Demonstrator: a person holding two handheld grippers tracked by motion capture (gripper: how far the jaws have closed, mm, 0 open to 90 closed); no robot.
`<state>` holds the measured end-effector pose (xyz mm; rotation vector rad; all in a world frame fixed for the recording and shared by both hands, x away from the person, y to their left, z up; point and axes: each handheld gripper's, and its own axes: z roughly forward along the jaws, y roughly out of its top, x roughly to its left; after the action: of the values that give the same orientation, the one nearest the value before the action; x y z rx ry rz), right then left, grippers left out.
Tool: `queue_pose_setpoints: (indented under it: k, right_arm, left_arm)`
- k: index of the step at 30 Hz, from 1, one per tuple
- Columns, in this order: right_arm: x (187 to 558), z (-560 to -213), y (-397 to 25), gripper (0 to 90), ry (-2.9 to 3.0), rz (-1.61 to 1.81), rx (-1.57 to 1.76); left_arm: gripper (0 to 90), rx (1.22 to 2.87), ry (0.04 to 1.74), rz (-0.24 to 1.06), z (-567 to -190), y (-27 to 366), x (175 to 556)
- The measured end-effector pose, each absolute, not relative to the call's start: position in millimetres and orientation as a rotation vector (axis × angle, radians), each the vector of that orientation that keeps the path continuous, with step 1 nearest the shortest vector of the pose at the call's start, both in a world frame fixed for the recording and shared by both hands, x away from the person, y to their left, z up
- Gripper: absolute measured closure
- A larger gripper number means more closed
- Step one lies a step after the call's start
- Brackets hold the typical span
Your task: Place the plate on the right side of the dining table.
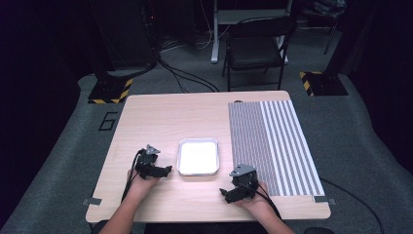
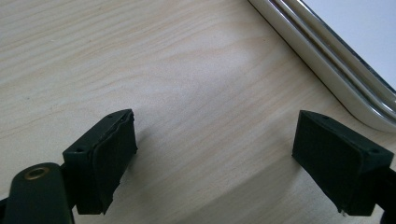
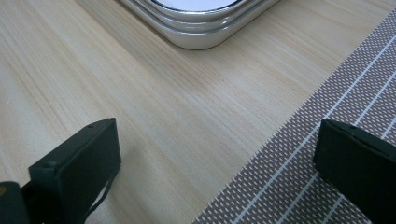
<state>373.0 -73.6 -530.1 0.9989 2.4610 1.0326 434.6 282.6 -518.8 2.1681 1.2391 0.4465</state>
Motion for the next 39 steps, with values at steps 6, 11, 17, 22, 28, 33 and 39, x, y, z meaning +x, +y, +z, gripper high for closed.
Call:
queue_pose_setpoints:
  k: [6,11,17,22,28,33,39]
  right_arm:
    - [373.0,-530.1,-73.6,0.0,2.461,1.033,0.999]
    - [373.0,-530.1,-73.6,0.0,2.460,1.033,1.001]
    - [373.0,-530.1,-73.5,0.0,2.461,1.033,1.000]
    - [373.0,-530.1,-73.6,0.0,2.461,1.033,0.999]
    - [373.1,-530.1,-73.6,0.0,2.462,1.032,0.998]
    - [373.1,-530.1,-73.5,0.0,2.462,1.032,0.998]
    - [373.9,-530.3,-74.2,0.0,2.467,1.029,0.975]
  left_arm:
    - [7.3,2.175,1.239,0.435,-519.6,280.2,434.9]
    - [7.4,2.173,1.243,0.438,-519.6,280.1,435.1]
    - [7.5,2.172,1.242,0.437,-519.6,280.3,434.9]
    - [7.5,2.169,1.245,0.440,-519.7,279.9,434.9]
    - [7.5,2.170,1.247,0.441,-519.7,279.8,435.0]
    - [7.5,2.163,1.255,0.444,-519.9,279.2,434.8]
    - [7.4,2.157,1.260,0.447,-520.1,278.6,435.0]
